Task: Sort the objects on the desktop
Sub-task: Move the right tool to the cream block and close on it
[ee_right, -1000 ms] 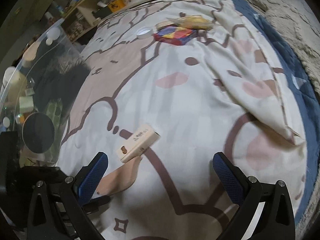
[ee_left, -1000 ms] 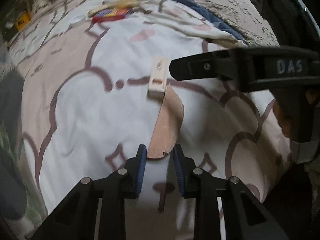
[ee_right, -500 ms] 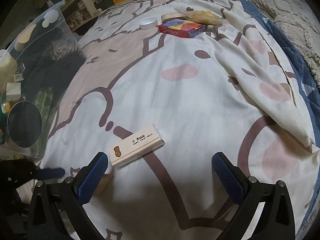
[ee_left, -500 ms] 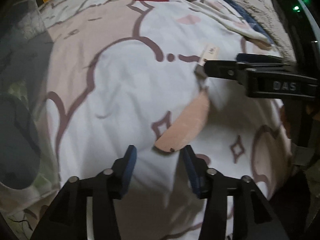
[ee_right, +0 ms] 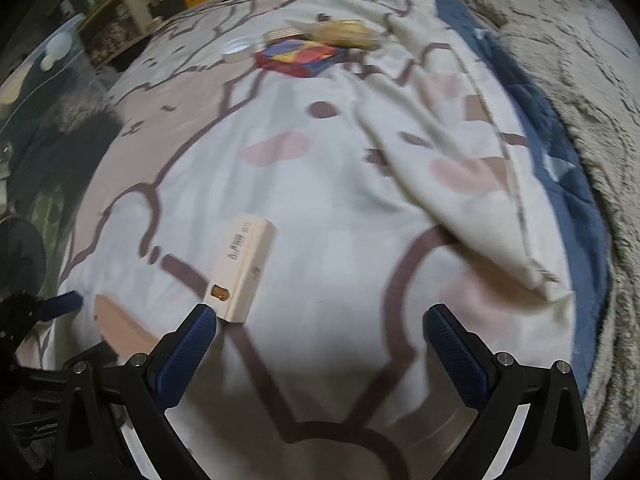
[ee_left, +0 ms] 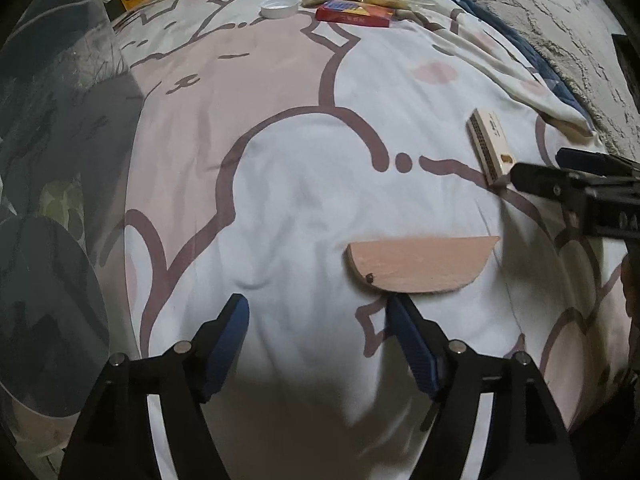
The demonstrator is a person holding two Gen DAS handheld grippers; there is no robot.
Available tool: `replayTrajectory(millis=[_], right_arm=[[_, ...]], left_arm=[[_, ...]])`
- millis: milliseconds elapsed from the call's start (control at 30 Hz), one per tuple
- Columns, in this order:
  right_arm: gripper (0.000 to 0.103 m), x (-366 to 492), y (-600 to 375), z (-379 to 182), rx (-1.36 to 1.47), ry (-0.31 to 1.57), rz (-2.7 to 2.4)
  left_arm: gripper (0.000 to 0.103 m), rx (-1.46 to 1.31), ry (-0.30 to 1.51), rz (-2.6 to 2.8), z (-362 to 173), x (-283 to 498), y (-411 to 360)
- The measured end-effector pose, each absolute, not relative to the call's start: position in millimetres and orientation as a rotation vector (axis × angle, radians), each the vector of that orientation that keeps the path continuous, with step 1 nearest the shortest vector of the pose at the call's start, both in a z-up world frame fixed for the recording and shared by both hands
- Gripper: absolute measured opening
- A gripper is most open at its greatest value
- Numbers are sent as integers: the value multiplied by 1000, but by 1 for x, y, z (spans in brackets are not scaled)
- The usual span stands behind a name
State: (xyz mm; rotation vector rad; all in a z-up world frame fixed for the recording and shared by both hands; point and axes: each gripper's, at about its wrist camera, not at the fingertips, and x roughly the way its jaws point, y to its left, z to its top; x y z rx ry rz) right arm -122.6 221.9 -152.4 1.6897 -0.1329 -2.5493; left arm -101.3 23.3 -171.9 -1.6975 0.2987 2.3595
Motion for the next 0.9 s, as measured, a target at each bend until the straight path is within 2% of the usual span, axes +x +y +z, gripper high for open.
replayTrajectory(millis=[100,333,667,900], right_arm=[[103,-123,232,-151,1714,-152,-2572],[103,-119,236,-144,1735,-127,-2577],[103,-121,205,-144,1648,-101,-2471],[103,-131,197,-155,1671,-65,-2456]], left_arm=[[86,-1665,274,2350,-167,-99,29],[86,-1545,261,2316,-157,-86,52],[86,-1441,421,2305,-173,-99,72],[84,-1432,320,2309,-175,-107,66]])
